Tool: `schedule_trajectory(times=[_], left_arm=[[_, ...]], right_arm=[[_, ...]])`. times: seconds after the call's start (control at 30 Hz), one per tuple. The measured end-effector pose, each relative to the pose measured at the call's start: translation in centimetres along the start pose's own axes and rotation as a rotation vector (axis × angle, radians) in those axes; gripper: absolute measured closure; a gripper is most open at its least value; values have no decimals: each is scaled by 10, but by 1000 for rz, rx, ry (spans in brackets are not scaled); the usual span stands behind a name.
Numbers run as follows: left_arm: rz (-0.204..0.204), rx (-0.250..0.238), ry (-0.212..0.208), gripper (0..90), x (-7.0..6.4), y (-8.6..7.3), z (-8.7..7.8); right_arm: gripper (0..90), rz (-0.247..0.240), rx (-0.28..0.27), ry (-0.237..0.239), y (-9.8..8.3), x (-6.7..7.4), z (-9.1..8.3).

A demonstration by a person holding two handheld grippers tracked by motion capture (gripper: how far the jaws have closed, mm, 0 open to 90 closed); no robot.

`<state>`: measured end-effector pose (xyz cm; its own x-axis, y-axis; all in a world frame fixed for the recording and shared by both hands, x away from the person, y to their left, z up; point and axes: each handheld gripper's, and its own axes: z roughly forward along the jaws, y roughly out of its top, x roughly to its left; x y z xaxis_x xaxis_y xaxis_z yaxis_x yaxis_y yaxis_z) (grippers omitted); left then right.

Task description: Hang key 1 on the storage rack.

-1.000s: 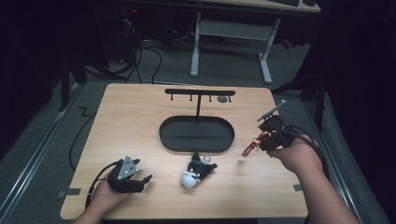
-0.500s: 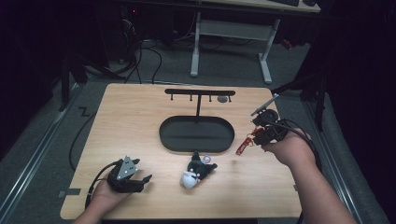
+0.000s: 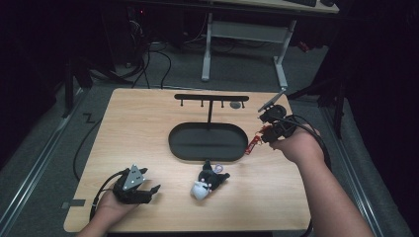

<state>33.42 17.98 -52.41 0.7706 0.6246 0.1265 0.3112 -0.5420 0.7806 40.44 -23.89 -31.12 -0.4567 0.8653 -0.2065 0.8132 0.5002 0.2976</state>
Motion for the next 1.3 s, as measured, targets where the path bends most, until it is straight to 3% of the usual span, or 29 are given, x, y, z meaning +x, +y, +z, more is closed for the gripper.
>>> schedule_trajectory(times=[0.43, 1.3], left_arm=[[-6, -3, 3, 247, 1, -1, -1], [-3, 1, 4, 248, 2, -1, -1]], right_arm=[[645, 7, -9, 15, 25, -4, 3], [645, 103, -1, 112, 59, -29, 12]])
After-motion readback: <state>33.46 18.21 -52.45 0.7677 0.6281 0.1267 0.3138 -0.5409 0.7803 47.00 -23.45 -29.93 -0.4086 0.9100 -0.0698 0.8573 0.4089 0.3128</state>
